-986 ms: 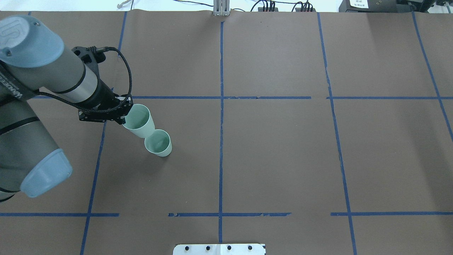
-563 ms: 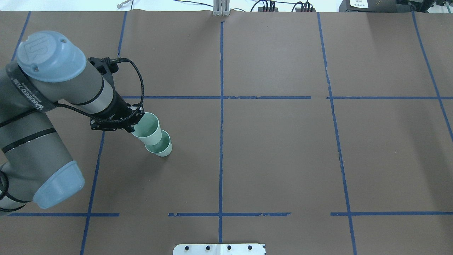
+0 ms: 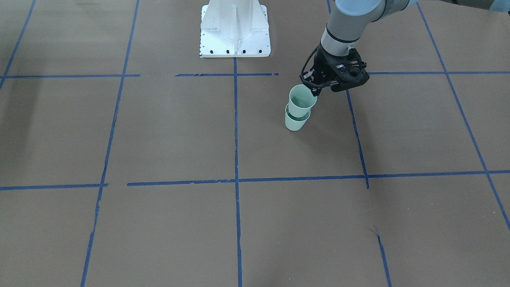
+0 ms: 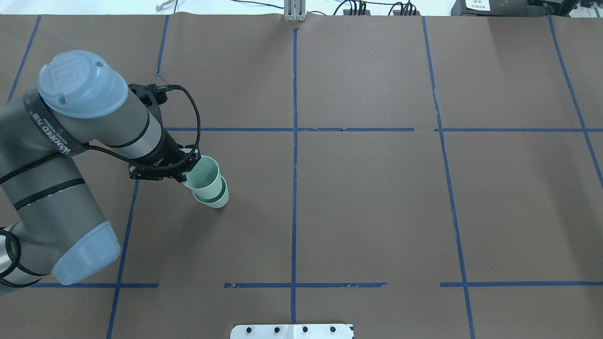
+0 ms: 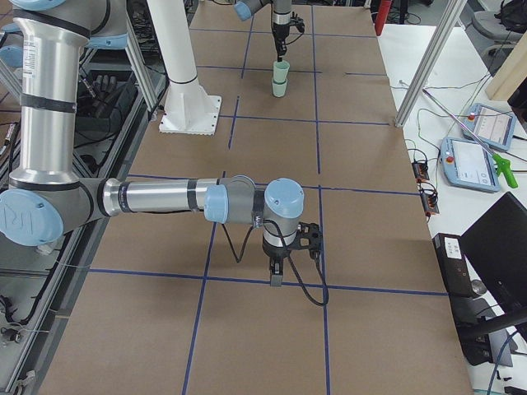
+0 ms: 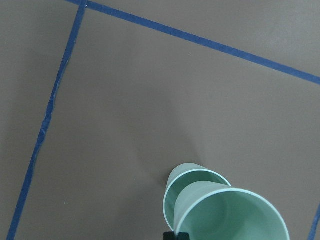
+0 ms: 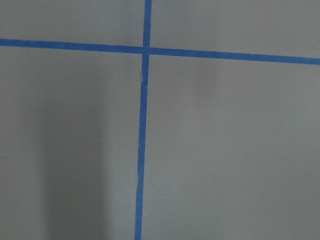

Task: Stack cups

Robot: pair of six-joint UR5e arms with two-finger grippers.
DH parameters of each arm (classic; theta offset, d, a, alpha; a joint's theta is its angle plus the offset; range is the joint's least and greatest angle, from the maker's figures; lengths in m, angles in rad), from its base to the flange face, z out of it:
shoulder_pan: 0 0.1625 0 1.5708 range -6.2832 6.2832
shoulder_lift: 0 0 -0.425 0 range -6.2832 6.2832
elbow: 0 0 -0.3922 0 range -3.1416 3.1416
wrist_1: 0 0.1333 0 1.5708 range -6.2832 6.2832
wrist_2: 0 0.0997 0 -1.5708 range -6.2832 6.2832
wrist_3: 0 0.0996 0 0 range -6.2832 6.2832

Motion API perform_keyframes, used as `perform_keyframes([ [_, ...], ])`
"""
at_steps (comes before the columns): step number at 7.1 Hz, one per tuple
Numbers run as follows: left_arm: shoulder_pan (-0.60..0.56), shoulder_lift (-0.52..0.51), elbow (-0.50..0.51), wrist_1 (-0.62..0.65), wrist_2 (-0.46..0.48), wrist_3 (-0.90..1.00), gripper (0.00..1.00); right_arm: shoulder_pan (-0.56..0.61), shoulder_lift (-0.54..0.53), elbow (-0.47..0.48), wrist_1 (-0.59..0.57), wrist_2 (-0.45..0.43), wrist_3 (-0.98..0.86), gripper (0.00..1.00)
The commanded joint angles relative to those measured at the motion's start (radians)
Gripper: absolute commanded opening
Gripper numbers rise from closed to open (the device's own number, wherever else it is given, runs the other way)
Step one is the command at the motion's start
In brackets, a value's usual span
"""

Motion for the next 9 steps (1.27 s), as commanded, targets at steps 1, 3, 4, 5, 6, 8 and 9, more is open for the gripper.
perform_keyframes([
  [1, 0.003, -0.002, -0.001, -0.006, 0.035, -0.003, 1.00, 0.000, 0.000, 0.000, 0.000, 0.000, 0.000, 1.00],
  [3, 0.000, 0.004, -0.004, -0.008, 0.026, -0.009, 1.00, 0.000, 0.000, 0.000, 0.000, 0.000, 0.000, 1.00],
  [4, -0.009, 0.012, -0.012, -0.011, 0.025, 0.005, 1.00, 0.000, 0.000, 0.000, 0.000, 0.000, 0.000, 1.00],
  [5, -0.022, 0.042, -0.018, -0.022, 0.023, 0.094, 1.00, -0.001, 0.000, 0.000, 0.000, 0.000, 0.000, 1.00],
  [6, -0.070, 0.094, -0.026, -0.023, -0.030, 0.205, 1.00, 0.000, 0.000, 0.000, 0.000, 0.000, 0.000, 1.00],
  [8, -0.229, 0.244, -0.032, -0.022, -0.118, 0.555, 1.00, -0.001, 0.000, 0.000, 0.000, 0.000, 0.000, 1.00],
  [9, -0.353, 0.307, -0.026, -0.022, -0.185, 0.774, 1.00, 0.000, 0.000, 0.000, 0.000, 0.000, 0.000, 1.00],
])
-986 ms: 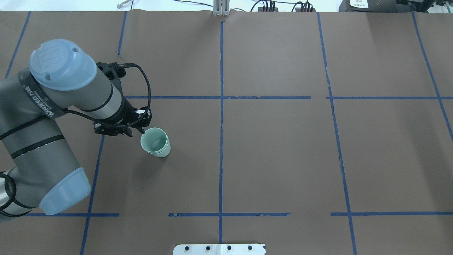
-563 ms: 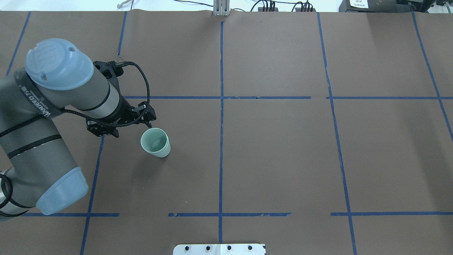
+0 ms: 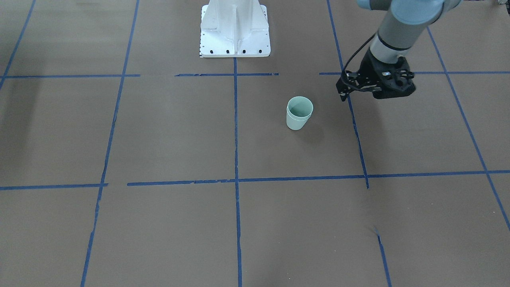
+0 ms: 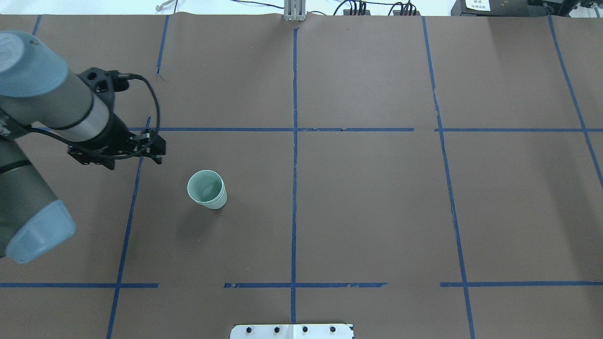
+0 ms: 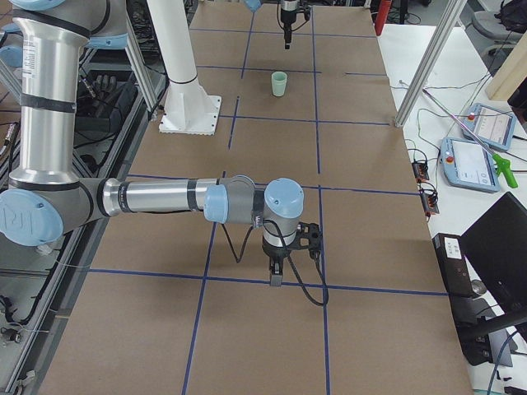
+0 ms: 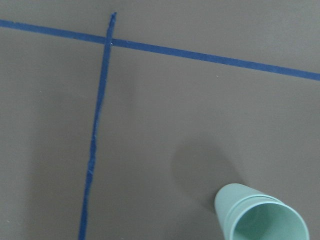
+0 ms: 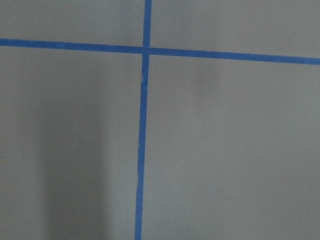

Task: Stack cups

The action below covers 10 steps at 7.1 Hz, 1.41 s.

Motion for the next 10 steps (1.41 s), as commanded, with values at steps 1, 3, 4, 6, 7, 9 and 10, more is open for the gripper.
perform_keyframes([
  [1, -0.236, 0.157, 0.022, 0.003, -0.139, 0.462, 1.00, 0.001, 0.000, 0.000, 0.000, 0.000, 0.000, 1.00],
  [3, -0.451, 0.313, 0.101, 0.000, -0.144, 0.695, 1.00, -0.001, 0.000, 0.000, 0.000, 0.000, 0.000, 1.00],
  [4, -0.549, 0.359, 0.184, -0.002, -0.144, 0.857, 1.00, 0.001, 0.000, 0.000, 0.000, 0.000, 0.000, 1.00],
  [6, -0.690, 0.366, 0.319, 0.000, -0.141, 1.150, 1.00, 0.001, 0.000, 0.000, 0.000, 0.000, 0.000, 1.00],
  [7, -0.716, 0.383, 0.320, 0.000, -0.144, 1.151, 1.00, 0.001, 0.000, 0.000, 0.000, 0.000, 0.000, 1.00],
  [9, -0.719, 0.378, 0.309, 0.000, -0.134, 1.145, 1.00, -0.001, 0.000, 0.000, 0.000, 0.000, 0.000, 1.00],
  [10, -0.719, 0.374, 0.307, 0.001, -0.135, 1.147, 1.00, 0.001, 0.000, 0.000, 0.000, 0.000, 0.000, 1.00],
])
